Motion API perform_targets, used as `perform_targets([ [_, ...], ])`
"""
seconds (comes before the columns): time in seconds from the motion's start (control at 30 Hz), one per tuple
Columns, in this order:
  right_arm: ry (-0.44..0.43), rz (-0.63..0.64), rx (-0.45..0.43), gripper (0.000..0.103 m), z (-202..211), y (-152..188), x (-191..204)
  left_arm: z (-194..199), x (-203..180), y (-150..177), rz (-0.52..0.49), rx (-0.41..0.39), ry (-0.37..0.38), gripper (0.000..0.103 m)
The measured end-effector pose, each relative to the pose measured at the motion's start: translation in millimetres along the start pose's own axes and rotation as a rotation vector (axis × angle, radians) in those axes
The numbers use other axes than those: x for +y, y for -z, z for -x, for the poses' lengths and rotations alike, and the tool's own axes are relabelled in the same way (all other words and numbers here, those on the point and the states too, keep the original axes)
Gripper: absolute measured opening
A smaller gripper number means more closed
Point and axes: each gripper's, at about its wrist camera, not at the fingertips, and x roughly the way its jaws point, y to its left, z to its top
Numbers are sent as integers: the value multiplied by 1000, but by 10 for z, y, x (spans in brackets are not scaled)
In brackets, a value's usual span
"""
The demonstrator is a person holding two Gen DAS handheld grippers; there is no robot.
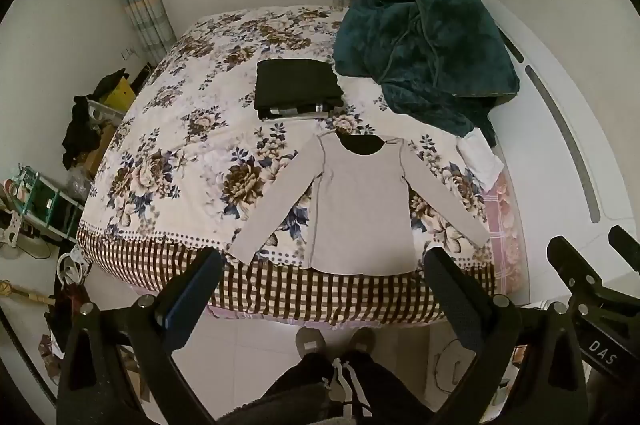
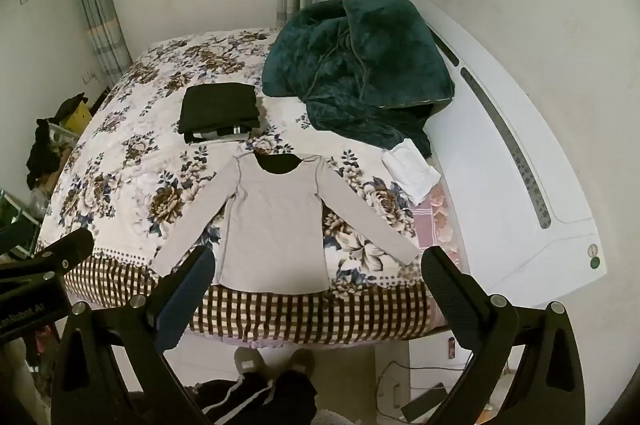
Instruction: Fold small clothes
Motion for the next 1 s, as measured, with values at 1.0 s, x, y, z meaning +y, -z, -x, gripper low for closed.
perform_targets([
  [1.0, 4, 7, -9, 103, 9, -35, 28, 4, -3, -1, -1, -7, -2, 103],
])
